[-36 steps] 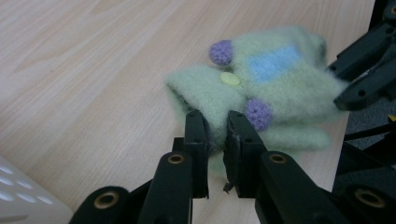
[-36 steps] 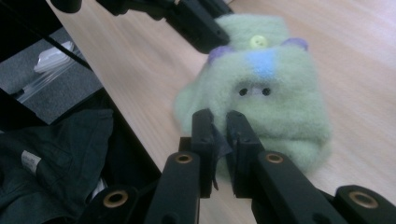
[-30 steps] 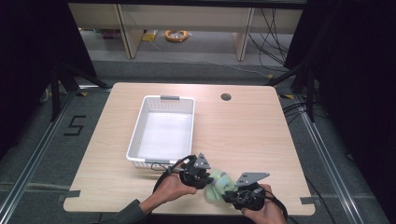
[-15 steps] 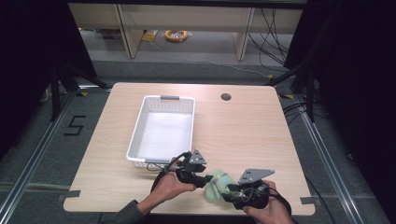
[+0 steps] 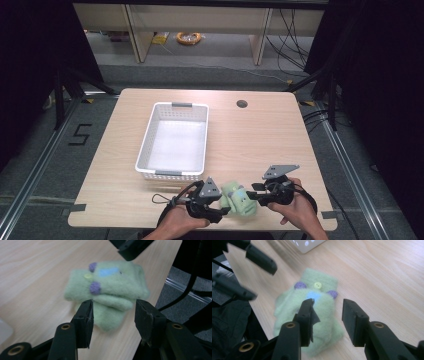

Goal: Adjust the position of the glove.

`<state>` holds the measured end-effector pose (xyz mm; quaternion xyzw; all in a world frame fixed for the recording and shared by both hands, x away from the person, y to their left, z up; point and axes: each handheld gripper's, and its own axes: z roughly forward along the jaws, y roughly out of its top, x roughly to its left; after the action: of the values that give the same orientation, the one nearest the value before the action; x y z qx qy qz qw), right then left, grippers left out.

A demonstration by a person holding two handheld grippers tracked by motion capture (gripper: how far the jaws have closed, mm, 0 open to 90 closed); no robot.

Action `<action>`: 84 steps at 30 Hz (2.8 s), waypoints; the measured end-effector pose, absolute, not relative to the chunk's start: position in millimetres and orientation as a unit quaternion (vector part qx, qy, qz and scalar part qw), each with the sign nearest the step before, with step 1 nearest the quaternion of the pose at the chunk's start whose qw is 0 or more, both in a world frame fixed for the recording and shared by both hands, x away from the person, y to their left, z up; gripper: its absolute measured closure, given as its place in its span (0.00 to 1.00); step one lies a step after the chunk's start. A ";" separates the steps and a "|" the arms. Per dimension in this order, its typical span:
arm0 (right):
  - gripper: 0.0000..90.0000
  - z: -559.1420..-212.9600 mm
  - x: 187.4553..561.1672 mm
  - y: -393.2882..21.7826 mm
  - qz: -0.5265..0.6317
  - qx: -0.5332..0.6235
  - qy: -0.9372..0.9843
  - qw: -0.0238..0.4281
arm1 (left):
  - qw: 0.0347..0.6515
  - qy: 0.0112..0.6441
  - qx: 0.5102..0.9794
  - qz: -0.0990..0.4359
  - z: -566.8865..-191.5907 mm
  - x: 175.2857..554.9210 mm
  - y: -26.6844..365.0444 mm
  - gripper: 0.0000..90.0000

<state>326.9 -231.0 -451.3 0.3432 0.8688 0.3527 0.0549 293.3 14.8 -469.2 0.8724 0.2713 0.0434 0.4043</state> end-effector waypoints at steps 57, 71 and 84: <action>0.95 -460.8 299.8 -206.6 0.355 0.327 0.876 -0.009 | 0.410 0.273 0.867 0.071 -480.2 336.2 8.2 0.84; 0.80 -458.2 313.6 -244.4 0.360 0.375 0.853 0.045 | 0.438 0.308 0.844 0.039 -475.4 306.5 38.3 0.60; 0.94 -477.8 319.6 -242.3 0.342 0.381 0.859 0.016 | 0.426 0.296 0.855 0.018 -490.2 304.7 26.8 0.85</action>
<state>319.6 -242.3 -477.8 0.3806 0.8592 0.3415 0.0159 304.7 26.8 -490.2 0.8545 0.2962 0.0178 0.4263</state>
